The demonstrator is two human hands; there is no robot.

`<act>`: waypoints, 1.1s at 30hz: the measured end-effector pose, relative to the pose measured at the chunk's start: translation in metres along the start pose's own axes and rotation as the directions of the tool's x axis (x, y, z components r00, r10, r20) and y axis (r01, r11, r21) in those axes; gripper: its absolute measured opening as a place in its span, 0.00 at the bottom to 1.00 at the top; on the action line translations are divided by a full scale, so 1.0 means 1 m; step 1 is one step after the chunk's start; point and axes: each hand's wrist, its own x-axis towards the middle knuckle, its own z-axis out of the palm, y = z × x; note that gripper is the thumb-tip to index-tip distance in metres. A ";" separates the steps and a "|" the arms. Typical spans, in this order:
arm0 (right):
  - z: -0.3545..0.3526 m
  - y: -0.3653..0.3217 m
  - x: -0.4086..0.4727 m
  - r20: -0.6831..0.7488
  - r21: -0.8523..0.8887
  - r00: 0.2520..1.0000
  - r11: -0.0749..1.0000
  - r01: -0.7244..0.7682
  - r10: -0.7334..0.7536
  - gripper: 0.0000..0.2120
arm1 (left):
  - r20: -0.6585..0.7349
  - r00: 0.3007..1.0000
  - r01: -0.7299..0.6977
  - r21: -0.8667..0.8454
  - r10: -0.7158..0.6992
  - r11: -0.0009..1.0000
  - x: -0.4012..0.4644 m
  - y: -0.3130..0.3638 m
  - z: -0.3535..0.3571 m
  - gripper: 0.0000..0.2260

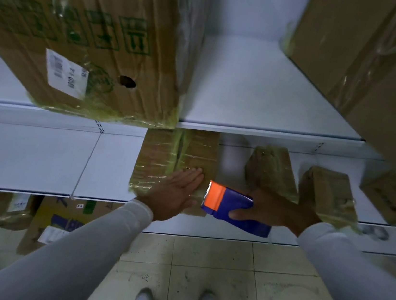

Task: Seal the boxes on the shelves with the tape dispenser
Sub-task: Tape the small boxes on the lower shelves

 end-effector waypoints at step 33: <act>0.030 0.027 -0.013 -0.334 -0.281 0.924 0.917 -0.283 0.183 0.23 | -0.077 0.855 0.519 0.145 -0.513 0.843 0.051 0.064 0.021 0.35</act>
